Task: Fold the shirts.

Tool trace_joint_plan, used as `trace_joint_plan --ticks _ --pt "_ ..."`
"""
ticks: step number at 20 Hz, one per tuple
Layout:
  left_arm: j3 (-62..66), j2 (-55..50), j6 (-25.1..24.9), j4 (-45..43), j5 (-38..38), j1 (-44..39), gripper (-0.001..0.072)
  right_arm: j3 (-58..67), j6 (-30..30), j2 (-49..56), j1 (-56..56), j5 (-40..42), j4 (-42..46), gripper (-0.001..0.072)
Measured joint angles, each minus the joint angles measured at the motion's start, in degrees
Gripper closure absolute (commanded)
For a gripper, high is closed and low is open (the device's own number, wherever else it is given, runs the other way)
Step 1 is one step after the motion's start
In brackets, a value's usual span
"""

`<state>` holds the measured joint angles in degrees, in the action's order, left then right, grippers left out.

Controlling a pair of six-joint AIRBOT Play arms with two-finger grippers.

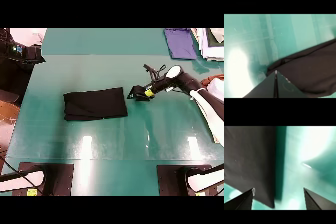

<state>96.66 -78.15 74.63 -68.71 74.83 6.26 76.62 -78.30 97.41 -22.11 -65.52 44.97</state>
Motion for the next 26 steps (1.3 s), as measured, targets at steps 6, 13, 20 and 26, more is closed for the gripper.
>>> trace_joint_plan --ticks 6,13,20,26 --pt "0.0 0.0 -0.1 0.4 -0.1 -0.1 0.0676 -2.8 10.2 6.4 -3.5 2.3 -19.5 0.0168" --pt "0.0 -0.2 -0.1 0.6 -0.2 -0.1 0.0676 -0.6 15.8 8.8 -7.4 4.3 -24.3 0.0693" --pt "0.0 -0.2 -0.1 2.6 0.7 -1.9 0.0677 8.5 12.1 -0.2 -1.3 3.2 -17.1 0.0693" --pt "0.0 -0.2 -0.1 3.0 -2.9 -11.0 0.0676 20.8 2.3 -11.0 15.5 -3.0 3.9 0.0694"
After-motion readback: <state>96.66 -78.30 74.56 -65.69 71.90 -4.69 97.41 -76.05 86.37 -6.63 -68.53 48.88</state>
